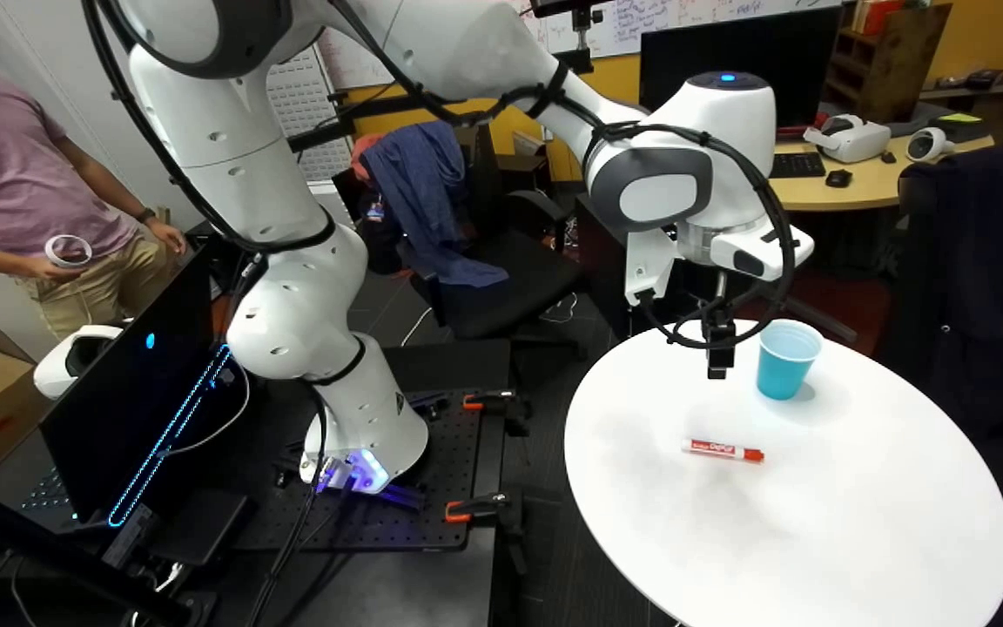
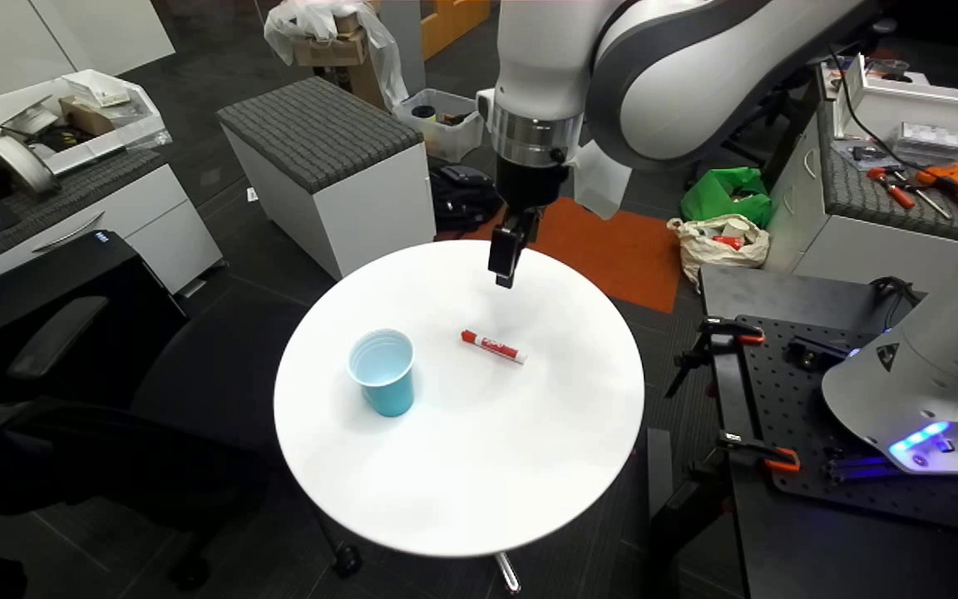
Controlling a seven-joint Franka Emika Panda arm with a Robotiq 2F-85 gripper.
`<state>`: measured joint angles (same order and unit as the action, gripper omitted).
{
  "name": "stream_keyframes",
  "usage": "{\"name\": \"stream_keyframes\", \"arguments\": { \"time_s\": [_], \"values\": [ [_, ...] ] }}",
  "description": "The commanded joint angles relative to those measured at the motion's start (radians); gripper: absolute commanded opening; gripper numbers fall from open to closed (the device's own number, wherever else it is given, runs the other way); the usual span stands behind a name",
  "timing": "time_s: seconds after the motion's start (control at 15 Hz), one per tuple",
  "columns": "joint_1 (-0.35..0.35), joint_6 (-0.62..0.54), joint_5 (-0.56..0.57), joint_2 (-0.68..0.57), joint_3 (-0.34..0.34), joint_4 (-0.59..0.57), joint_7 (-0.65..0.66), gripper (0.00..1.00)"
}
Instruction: Put the marker in the cup
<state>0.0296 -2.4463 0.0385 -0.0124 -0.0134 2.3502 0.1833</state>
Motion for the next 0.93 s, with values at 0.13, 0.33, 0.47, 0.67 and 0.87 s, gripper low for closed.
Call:
{"name": "stream_keyframes", "arguments": {
  "time_s": [0.13, 0.33, 0.47, 0.67, 0.87],
  "values": [
    [-0.012, -0.091, 0.031, -0.105, 0.022, -0.011, 0.056, 1.0],
    [-0.014, -0.111, 0.025, -0.146, 0.033, -0.017, 0.052, 1.0],
    [-0.015, -0.121, 0.028, -0.173, 0.04, -0.026, 0.041, 1.0],
    [-0.014, -0.125, 0.019, -0.215, 0.045, -0.051, 0.023, 1.0],
    [-0.013, -0.13, 0.011, -0.252, 0.046, -0.08, 0.006, 1.0]
  ]
}}
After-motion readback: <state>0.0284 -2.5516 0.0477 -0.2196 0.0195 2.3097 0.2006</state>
